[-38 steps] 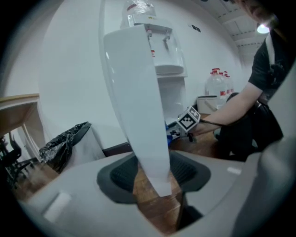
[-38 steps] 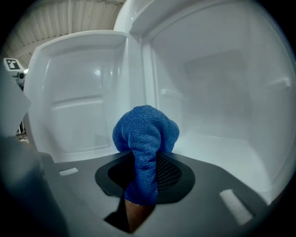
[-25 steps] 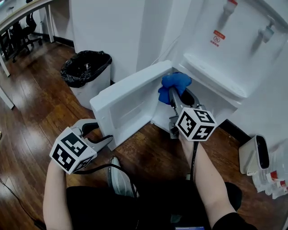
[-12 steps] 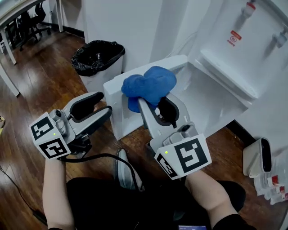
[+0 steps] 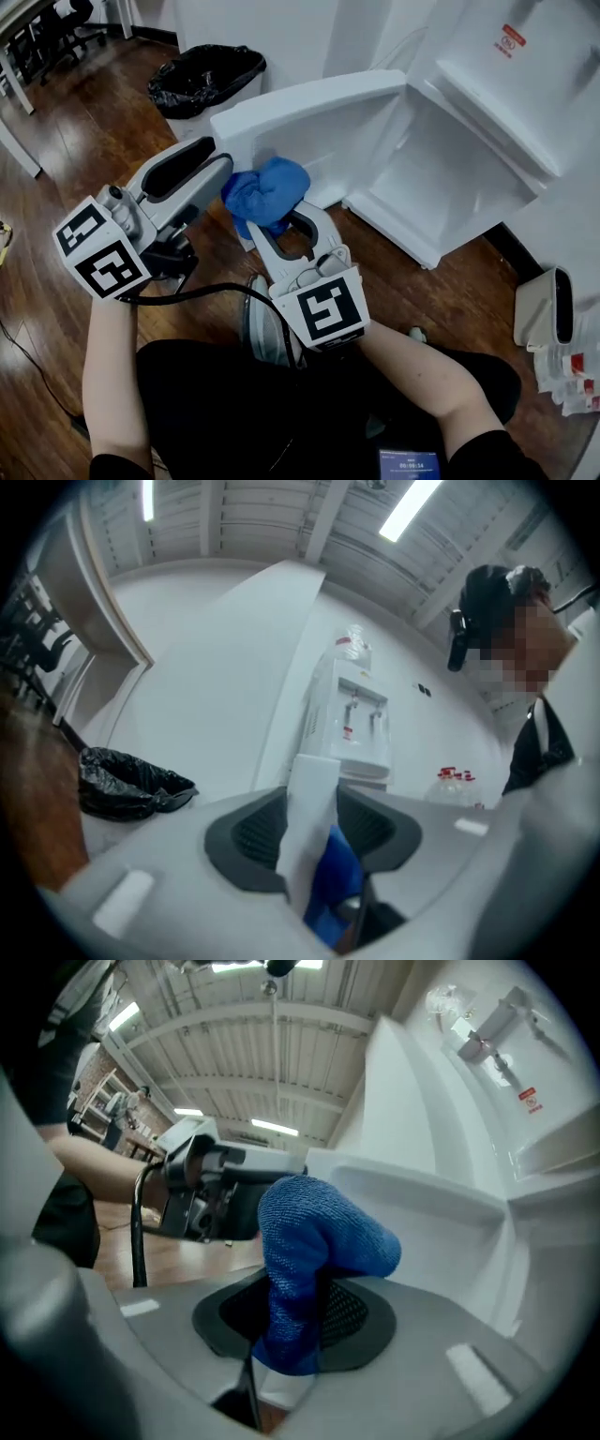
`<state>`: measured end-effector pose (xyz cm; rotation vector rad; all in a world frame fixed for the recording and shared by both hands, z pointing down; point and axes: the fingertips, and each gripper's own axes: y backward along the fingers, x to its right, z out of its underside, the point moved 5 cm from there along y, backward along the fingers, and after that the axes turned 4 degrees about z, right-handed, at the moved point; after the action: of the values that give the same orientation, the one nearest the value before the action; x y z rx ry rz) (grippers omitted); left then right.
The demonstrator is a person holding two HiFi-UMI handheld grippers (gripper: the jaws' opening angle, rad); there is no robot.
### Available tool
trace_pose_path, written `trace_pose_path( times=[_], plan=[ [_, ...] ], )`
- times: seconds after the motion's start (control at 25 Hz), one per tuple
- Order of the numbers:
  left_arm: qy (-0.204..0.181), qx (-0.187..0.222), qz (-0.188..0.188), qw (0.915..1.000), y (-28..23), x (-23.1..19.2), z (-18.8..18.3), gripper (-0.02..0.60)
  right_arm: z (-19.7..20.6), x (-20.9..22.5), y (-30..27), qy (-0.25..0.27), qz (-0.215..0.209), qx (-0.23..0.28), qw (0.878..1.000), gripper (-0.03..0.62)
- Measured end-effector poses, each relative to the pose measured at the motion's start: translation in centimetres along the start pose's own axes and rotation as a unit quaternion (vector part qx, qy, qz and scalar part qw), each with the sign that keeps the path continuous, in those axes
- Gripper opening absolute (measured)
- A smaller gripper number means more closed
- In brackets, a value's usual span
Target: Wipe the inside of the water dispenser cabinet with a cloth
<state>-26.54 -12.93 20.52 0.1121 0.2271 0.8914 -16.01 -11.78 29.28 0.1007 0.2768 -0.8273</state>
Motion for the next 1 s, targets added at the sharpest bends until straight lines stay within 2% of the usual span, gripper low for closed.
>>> trace_pose_path(
  times=[0.2, 0.4, 0.48, 0.56, 0.64, 0.76, 0.84, 0.92, 1.0],
  plan=[
    [-0.005, -0.009, -0.011, 0.9999, -0.1, 0.0, 0.1, 0.167, 7.5, -2.0, -1.2, 0.044, -0.039, -0.096, 0.994, 0.112],
    [-0.018, -0.016, -0.021, 0.9995, 0.4, 0.1, 0.1, 0.167, 15.0, -3.7, -2.3, 0.027, -0.121, -0.203, 0.971, 0.112],
    [-0.018, -0.013, -0.023, 0.9995, 0.3, 0.1, 0.2, 0.167, 17.1, -3.1, -2.3, 0.032, -0.124, -0.222, 0.967, 0.112],
    [-0.016, -0.010, -0.022, 0.9996, 0.1, 0.0, 0.3, 0.167, 18.6, -0.6, -2.1, 0.025, -0.091, -0.237, 0.967, 0.112],
    [-0.017, -0.012, -0.022, 0.9995, 0.0, 0.0, 0.3, 0.167, 19.9, 3.2, -1.9, 0.001, -0.034, -0.254, 0.967, 0.112],
    [-0.019, -0.018, -0.021, 0.9994, 0.0, -0.1, 0.4, 0.167, 21.7, 9.4, -0.9, -0.053, 0.063, -0.274, 0.958, 0.112],
    [-0.015, -0.017, -0.019, 0.9996, -0.1, 0.0, 0.4, 0.167, 22.2, 13.2, 0.1, -0.066, 0.113, -0.273, 0.953, 0.112],
    [-0.012, -0.015, -0.018, 0.9997, -0.1, 0.0, 0.5, 0.169, 22.1, 16.3, 1.0, -0.059, 0.141, -0.267, 0.952, 0.112],
    [-0.011, -0.012, -0.018, 0.9997, -0.1, -0.1, 0.6, 0.169, 21.9, 17.7, 1.6, -0.064, 0.151, -0.262, 0.951, 0.112]
  ],
)
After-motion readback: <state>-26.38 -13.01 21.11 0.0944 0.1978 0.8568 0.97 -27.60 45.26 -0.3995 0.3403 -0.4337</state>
